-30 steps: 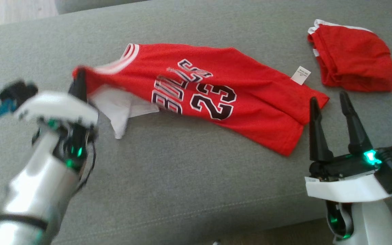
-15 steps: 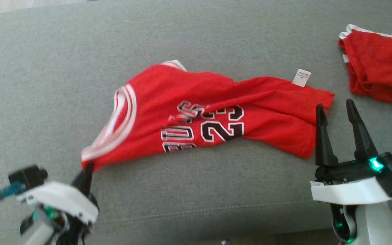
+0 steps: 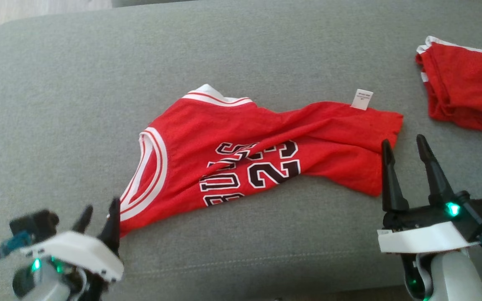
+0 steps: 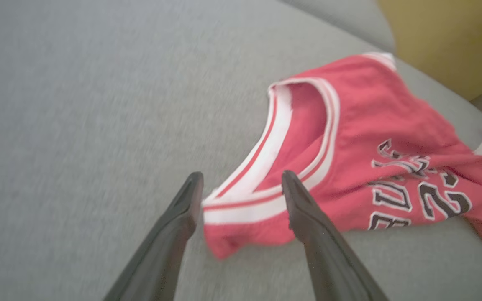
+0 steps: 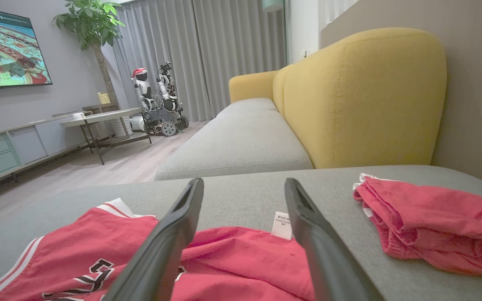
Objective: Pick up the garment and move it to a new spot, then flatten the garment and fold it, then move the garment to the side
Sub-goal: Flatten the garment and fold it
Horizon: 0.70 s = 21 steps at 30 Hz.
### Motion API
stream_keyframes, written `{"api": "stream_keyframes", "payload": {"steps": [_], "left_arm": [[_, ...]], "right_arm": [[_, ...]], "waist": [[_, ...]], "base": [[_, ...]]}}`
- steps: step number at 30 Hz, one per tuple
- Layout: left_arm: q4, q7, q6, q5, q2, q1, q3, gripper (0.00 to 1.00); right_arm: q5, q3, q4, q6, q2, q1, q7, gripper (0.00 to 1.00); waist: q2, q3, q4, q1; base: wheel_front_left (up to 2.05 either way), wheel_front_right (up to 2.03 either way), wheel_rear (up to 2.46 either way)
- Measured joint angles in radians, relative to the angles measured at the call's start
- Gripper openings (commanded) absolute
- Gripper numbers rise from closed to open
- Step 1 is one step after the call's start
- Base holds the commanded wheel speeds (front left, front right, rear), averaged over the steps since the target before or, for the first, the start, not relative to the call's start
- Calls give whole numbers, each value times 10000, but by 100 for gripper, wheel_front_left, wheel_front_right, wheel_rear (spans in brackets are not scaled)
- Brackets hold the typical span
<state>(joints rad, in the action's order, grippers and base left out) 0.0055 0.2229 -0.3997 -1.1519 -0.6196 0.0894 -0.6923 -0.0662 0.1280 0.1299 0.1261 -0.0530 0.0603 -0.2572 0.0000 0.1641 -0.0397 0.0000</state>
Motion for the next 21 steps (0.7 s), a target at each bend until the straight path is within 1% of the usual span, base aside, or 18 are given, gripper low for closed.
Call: {"api": "stream_keyframes", "payload": {"steps": [1,2,4,7,9,13,15,16,19,21], "left_arm": [[-65,52,-50,224,6,163,35,100],[-65,52,-50,224,6,163,35,100],[-224,134,-8,679,50,705,75,100],[-282,136,357,1189,203,1822,-86,100],[13,-196,602,1400,387,2611,-362,100],[1306,-871,1045,1891,784,3803,-1030,100],[1969,-1080,1235,2111,1087,4216,-1352,100],[2661,-1099,1344,2592,1327,4611,-1720,100],[3714,-1024,1354,3649,1509,5351,-2324,100],[4355,-974,1179,4656,1522,5939,-2888,100]], "right_arm": [[-2,2,67,0,0,0,0,100],[-2,2,67,0,0,0,0,100],[-29,10,226,0,0,2,0,100],[-102,52,445,0,-6,29,0,100],[-104,105,506,0,-6,81,0,100],[-174,272,546,0,-6,358,0,100],[-286,366,537,0,-4,530,0,100],[-355,370,537,0,-6,614,0,100],[-360,374,539,0,-4,643,0,100],[-362,383,537,0,-4,664,0,100]], "waist": [[0,-16,-38,0],[0,-16,-38,0],[0,-30,-132,0],[0,17,-287,0],[0,85,-399,0],[0,303,-687,0],[0,443,-837,0],[0,611,-965,0],[0,869,-1109,0],[0,1039,-1175,0]], "base": [[0,0,0],[0,0,0],[0,0,0],[0,0,0],[0,0,0],[0,0,0],[0,0,0],[0,0,0],[0,0,0],[0,0,0]]}}
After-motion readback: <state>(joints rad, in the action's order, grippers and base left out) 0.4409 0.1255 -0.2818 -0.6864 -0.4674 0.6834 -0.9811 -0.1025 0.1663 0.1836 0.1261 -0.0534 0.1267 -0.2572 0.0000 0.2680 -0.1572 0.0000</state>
